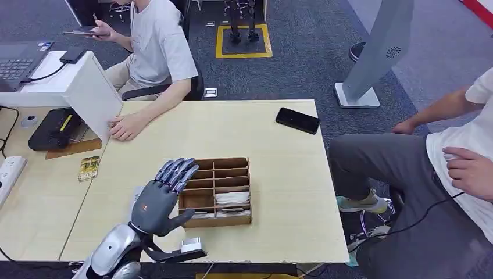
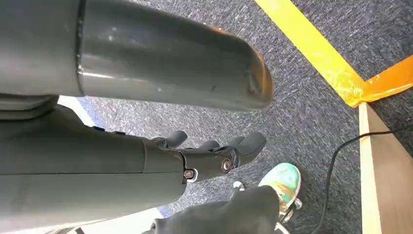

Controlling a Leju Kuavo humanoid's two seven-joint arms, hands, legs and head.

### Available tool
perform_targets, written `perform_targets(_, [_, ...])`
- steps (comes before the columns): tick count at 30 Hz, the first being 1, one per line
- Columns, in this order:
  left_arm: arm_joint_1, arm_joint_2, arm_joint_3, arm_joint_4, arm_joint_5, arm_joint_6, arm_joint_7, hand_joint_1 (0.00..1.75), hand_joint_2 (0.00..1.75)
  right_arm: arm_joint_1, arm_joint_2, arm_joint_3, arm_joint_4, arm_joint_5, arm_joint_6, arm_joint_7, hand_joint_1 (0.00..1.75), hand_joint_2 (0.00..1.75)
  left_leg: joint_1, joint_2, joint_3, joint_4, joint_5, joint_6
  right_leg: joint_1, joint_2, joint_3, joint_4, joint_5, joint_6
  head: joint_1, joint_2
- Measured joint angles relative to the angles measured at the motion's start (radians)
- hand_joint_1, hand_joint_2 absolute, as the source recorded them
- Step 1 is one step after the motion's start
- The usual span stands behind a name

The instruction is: Pass the card to the sensor for recognition and then transmit it.

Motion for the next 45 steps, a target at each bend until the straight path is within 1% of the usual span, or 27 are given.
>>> perform_targets(5, [-0.002,0.007,-0.011,0.018,-0.002,0.001,0.003,0.00,1.75,0.000,0.000,0.000,0.000,0.000,0.000,0.000,0.00,0.00,0.000,0.000,0.000,0.000,0.000,0.000,0.000,0.000,0.000,0.000,0.000,0.000,0.000,0.000])
perform_targets(8, [-0.003,0.012,-0.012,0.025,-0.018,0.008,0.023,0.00,1.75,0.000,0.000,0.000,0.000,0.002,0.000,0.000,0.00,0.00,0.000,0.000,0.000,0.000,0.000,0.000,0.000,0.000,0.000,0.000,0.000,0.000,0.000,0.000])
perform_targets(11, [-0.004,0.018,-0.012,0.034,-0.018,0.013,0.031,0.00,1.75,-0.003,0.000,0.000,-0.001,0.003,0.001,-0.003,0.00,0.00,0.000,0.000,0.000,0.000,0.000,0.000,0.000,0.000,0.000,0.000,0.000,0.000,0.000,0.000])
perform_targets(18, [-0.004,0.030,-0.012,0.034,0.021,0.021,0.031,0.00,1.75,-0.008,0.000,-0.006,-0.002,0.010,0.004,-0.007,0.00,0.00,0.000,0.000,0.000,0.000,0.000,0.000,0.000,0.000,0.000,0.000,0.000,0.000,0.000,0.000])
perform_targets(34, [-0.005,0.054,-0.012,0.034,0.040,0.012,0.019,0.00,1.75,-0.009,0.000,-0.011,-0.002,0.020,0.004,-0.008,0.00,0.00,0.000,0.000,0.000,0.000,0.000,0.000,0.000,0.000,0.000,0.000,0.000,0.000,0.000,0.000])
perform_targets(45, [-0.004,0.055,-0.012,0.032,0.051,0.021,0.019,0.00,1.75,-0.009,0.000,-0.013,-0.003,0.021,0.010,-0.011,0.00,0.00,0.000,0.000,0.000,0.000,0.000,0.000,0.000,0.000,0.000,0.000,0.000,0.000,0.000,0.000])
